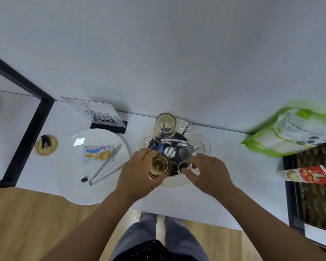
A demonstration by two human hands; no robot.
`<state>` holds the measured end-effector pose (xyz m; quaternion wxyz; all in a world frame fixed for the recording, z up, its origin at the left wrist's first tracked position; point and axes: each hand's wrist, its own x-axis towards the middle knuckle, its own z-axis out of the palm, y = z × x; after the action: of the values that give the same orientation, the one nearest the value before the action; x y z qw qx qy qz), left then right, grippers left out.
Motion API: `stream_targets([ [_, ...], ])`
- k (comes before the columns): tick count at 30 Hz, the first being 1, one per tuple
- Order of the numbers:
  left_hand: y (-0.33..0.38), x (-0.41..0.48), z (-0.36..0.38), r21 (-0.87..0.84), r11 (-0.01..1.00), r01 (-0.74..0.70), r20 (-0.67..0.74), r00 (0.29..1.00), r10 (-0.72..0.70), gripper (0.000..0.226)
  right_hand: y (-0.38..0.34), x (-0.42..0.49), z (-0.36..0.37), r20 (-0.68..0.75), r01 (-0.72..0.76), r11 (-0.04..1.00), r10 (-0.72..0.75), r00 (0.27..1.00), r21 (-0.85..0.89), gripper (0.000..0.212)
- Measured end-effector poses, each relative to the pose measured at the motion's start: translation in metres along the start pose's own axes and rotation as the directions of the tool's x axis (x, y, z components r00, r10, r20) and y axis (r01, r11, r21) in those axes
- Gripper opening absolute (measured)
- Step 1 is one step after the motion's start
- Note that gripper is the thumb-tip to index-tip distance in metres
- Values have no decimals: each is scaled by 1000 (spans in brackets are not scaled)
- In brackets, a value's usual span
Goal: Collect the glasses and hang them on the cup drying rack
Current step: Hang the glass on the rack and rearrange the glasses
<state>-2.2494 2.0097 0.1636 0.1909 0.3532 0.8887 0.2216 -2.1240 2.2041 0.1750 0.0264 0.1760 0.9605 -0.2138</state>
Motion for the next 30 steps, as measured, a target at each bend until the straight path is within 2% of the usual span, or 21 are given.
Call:
stream_targets([
  [2, -5, 4, -4, -1, 1000, 3, 1, 1000, -3, 71, 4, 5, -7, -161, 21, 1000, -20, 987, 4, 17],
  [3, -8, 6, -6, 1, 1000, 2, 2, 1000, -2, 71, 7, 9, -12, -235, -4, 1000, 9, 972, 19, 20],
  [4, -10, 8, -7, 0, 1000, 3, 6, 1000, -3, 71, 12, 12, -17, -247, -52, 998, 62, 967, 44, 31],
  [6, -14, 13, -10, -15, 1000, 17, 18, 1000, -16, 71, 22, 17, -21, -89, -142, 988, 146, 985, 52, 54],
  [8, -15, 17, -13, -33, 999, 18, 21, 1000, -18, 70, 25, 17, -18, 97, -170, 985, 165, 981, 35, 63],
  [9, -15, 19, -15, -38, 999, 15, 18, 1000, -14, 69, 25, 15, -17, 132, -175, 983, 167, 977, 49, 63],
  [14, -17, 23, -21, -41, 998, 42, 22, 999, -41, 70, 19, 8, -12, 100, -203, 970, 191, 977, 132, 61],
  [17, -16, 24, -23, -32, 998, 50, 42, 998, -48, 70, 17, 9, -14, 137, -223, 969, 208, 968, 103, 61],
  [19, -14, 22, -24, -12, 999, 51, 29, 998, -51, 69, 14, 11, -18, 108, -211, 974, 202, 973, 84, 57],
  [22, 1, 16, -23, 136, 988, -68, -118, 989, 84, 58, 1, 21, -22, -34, -145, 979, 151, 988, 144, 45],
  [24, 17, 9, -16, 225, 953, -204, -167, 955, 244, 41, -11, 32, -22, -32, -76, 986, 82, 996, 150, 33],
  [26, 29, 3, -2, 303, 900, -313, -124, 924, 363, 31, -20, 42, -19, -7, -20, 992, 22, 1000, 125, 17],
  [30, 30, -4, 15, 435, 837, -332, -56, 918, 393, 19, -21, 45, -16, -7, -18, 992, 19, 1000, 125, 19],
])
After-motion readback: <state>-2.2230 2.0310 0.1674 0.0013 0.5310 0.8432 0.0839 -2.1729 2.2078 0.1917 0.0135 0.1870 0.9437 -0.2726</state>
